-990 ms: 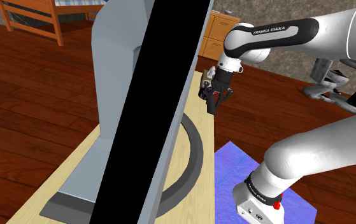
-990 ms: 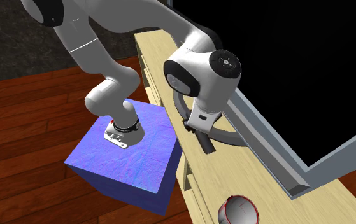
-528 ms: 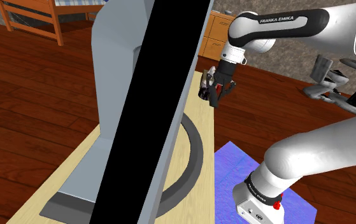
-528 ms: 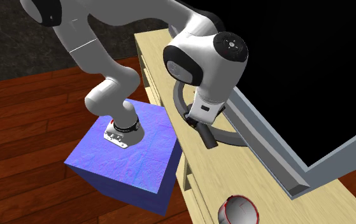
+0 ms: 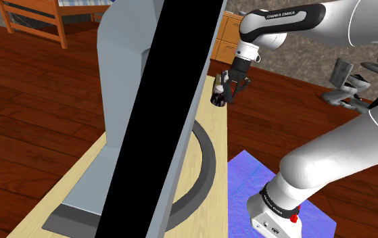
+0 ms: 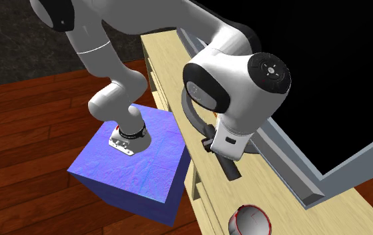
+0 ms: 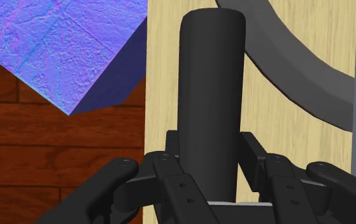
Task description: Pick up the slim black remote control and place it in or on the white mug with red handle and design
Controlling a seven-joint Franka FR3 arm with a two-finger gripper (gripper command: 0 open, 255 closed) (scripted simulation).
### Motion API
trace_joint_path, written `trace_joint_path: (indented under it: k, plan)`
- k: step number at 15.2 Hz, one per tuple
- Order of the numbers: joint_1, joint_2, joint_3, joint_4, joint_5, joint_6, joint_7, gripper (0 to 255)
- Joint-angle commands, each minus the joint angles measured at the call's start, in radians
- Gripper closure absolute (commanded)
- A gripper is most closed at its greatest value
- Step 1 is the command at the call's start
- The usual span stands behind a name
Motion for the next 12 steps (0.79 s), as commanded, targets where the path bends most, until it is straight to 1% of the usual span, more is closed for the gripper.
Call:
trace_joint_path:
  k: [1,7,12]
  plan:
    - [-0.011,0.059,-0.018,0.061,-0.006,-0.007,-0.027,255]
    - [-0.048,0.265,-0.067,0.288,-0.008,-0.039,-0.112,255]
    - [-0.086,0.451,-0.097,0.519,0.006,-0.095,-0.176,255]
